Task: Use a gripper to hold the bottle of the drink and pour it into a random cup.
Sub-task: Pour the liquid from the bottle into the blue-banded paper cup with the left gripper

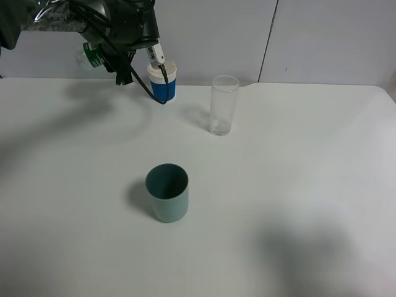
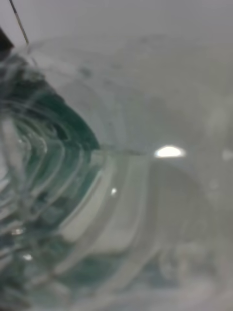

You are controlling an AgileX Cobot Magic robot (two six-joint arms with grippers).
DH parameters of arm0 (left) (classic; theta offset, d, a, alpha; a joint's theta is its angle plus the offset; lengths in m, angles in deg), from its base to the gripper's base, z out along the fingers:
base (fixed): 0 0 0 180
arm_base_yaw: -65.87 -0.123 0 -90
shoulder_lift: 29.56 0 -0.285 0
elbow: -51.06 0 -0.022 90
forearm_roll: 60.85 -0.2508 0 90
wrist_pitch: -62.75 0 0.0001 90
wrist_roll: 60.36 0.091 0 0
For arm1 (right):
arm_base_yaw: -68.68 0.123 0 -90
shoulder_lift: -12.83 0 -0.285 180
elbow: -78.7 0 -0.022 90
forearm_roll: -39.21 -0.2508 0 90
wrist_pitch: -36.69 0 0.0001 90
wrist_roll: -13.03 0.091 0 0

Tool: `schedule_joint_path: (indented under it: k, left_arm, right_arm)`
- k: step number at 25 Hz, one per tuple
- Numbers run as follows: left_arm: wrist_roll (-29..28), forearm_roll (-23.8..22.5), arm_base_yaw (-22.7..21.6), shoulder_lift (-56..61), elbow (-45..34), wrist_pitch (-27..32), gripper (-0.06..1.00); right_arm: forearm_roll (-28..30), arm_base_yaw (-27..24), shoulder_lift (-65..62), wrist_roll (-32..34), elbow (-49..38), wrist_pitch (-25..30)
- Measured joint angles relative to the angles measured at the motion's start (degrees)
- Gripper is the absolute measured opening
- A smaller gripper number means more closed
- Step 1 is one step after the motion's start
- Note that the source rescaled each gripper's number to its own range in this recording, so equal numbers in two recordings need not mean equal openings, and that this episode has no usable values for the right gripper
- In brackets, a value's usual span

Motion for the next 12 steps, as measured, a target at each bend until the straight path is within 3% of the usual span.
schedule_joint_path:
  k: [12]
  left_arm:
    - [1.7,0.0,0.9,0.0,0.0,1.1,0.0]
  right_arm:
    - [0.0,0.0,0.0,0.0,0.0,0.0]
